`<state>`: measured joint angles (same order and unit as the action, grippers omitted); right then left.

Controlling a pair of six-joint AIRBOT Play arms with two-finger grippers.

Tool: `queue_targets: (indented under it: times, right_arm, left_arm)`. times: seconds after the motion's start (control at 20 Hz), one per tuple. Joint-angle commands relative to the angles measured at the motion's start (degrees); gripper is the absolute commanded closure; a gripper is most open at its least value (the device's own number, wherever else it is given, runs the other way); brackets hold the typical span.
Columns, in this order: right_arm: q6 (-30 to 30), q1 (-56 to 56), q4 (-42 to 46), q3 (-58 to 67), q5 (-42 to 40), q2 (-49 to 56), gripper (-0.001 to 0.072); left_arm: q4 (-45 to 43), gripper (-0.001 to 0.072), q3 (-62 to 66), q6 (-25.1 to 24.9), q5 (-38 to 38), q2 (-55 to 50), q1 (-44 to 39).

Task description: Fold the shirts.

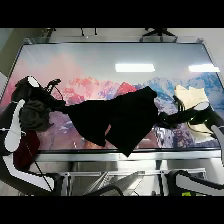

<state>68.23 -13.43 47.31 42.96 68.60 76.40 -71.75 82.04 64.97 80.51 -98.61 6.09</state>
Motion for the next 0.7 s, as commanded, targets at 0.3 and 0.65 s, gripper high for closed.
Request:
queue_targets:
  times: [0.3, 0.65]
  right_arm:
    - [-12.8, 7.8, -18.0, -6.9, -9.8, 2.9, 0.0618]
    - [-16.2, 7.8, -24.7, 3.3, -5.6, -8.3, 0.0695]
  left_arm:
    - [1.4, 0.0689, 0.0, 0.2, 0.3, 0.0, 0.2]
    - [1.3, 0.0689, 0.0, 0.1, 0.3, 0.0, 0.2]
